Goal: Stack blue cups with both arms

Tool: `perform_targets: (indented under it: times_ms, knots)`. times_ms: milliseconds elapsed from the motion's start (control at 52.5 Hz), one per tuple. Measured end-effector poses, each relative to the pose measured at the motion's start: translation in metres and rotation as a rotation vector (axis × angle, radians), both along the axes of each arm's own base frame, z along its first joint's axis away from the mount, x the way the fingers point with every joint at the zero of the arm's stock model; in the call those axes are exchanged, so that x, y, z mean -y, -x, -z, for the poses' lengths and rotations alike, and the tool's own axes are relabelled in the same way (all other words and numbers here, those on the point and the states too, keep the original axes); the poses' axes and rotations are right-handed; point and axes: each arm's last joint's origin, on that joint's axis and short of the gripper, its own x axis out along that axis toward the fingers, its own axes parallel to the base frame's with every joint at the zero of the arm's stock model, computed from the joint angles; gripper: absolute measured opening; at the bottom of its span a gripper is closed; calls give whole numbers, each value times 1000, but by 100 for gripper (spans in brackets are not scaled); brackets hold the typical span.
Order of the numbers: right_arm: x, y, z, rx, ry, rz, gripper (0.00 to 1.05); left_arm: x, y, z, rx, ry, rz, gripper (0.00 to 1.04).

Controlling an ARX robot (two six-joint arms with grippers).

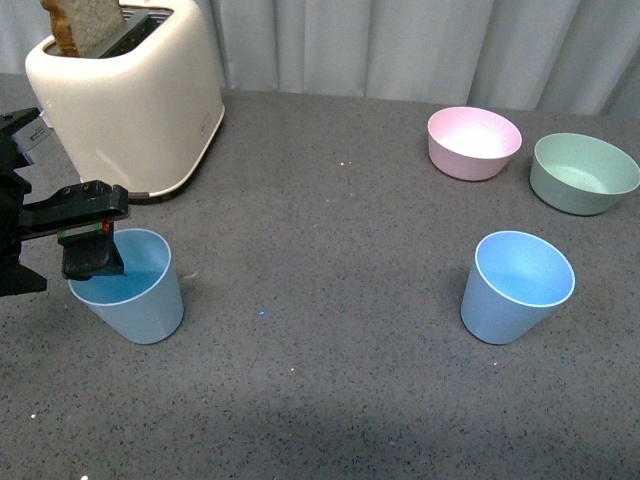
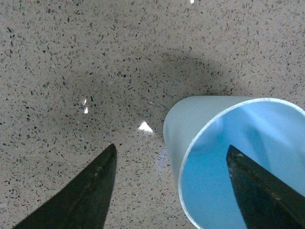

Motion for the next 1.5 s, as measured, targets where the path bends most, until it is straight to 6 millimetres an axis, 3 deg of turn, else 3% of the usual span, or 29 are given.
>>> perform_targets:
  times_ms: [209,400,704,971,1504]
  knots:
    - [0,0,0,0,0,0,95,0,-1,0,-1,5,-11,40]
    - [0,0,0,0,0,0,95,1,-1,-2,-9,20,-23,3]
    - [0,0,0,0,0,0,95,18,-5,-18,36,24,14,4]
    - [0,0,0,0,0,0,95,60,-13,-27,64,10,119,4]
    - [0,0,0,0,0,0,95,133,-30,-19,55,12,210,4]
